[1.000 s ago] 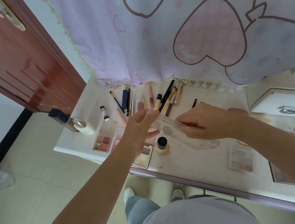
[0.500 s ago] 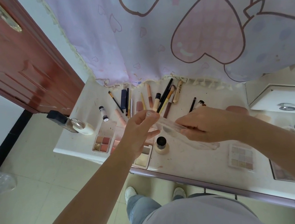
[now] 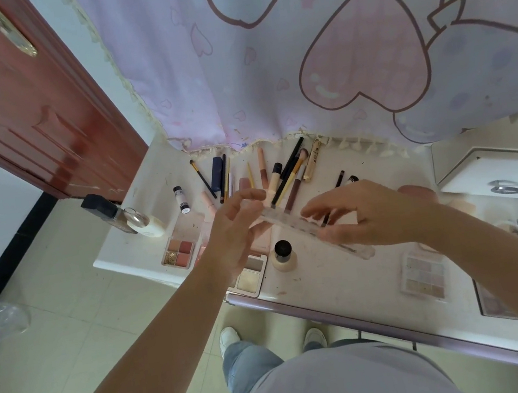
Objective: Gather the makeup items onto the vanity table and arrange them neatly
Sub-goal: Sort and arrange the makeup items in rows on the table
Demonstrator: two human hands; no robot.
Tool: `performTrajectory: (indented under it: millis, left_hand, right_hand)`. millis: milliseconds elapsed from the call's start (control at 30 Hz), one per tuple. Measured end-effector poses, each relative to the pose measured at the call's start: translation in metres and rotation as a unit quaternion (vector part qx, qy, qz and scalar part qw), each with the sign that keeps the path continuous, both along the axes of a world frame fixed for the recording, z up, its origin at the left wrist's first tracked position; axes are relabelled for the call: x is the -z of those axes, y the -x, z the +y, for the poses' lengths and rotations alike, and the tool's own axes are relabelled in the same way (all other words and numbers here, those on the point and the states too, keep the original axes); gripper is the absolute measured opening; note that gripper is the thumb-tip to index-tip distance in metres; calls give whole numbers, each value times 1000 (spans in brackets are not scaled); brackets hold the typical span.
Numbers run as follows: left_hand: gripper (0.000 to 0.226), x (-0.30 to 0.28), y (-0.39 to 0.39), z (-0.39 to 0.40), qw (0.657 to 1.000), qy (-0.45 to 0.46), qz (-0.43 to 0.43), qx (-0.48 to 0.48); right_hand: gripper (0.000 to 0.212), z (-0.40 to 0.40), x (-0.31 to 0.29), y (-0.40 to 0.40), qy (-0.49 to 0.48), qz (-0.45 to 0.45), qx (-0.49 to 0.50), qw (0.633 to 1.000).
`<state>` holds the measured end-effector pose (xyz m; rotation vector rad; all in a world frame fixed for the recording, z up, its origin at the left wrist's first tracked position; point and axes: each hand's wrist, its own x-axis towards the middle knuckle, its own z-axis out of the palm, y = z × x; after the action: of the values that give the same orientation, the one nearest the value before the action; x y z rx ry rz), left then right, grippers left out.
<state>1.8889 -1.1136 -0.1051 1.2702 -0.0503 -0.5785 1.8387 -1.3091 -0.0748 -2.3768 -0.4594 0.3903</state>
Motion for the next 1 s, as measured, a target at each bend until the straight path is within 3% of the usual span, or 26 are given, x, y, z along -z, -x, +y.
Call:
performTrajectory:
  millis: [67,100,167,233,333,400,467,533,667,800,867,933,1000]
  left_hand:
    - [27,-2,-6,3,998,66,5,-2]
    - [34,-4,-9,3,996,91,1,2]
    - [49,-10,-14,4,990,136,-12,17]
    - [52,-14,-19,4,983,177,-17,35]
    - [44,-12,-19,-3,988,153,27,-15]
    - [27,-7,-11,-8,994,92,58,-26]
    - [29,0,3,-11,996,43,76,6]
    - [30,2,9,-11,998,12,67,8]
    - [32,-5,-2,-3,996,-67,53,-11]
    - [26,-10,-11,7,986,-150,17,78]
    - [22,-14,-16,7,988,-154,5,15]
    - [36,-14,-19,6,992,-102,6,-75]
    - [48,-8,-19,8,996,-39,-40,-63]
  right_hand:
    - [59,-6,0,0,-34,89,38,995]
    - [56,-8,2,0,-61,146,56,986]
    - [49,-11,6,0,-159,251,102,949]
    - [38,-9,11,-1,-277,297,136,904]
    - [19,-2,16,0,-382,241,230,862]
    - [14,4,21,-2,-357,161,294,872]
    - [8,13,23,-2,-347,112,323,873]
    - [10,20,24,-1,-372,111,328,861]
    - [16,11,20,-4,-317,110,313,888]
    - [32,-7,9,-16,-462,166,325,808]
    - [37,-8,7,-17,-472,161,324,804]
    - [33,-5,9,-18,-482,131,352,792]
    - [25,0,10,-17,-503,114,385,766]
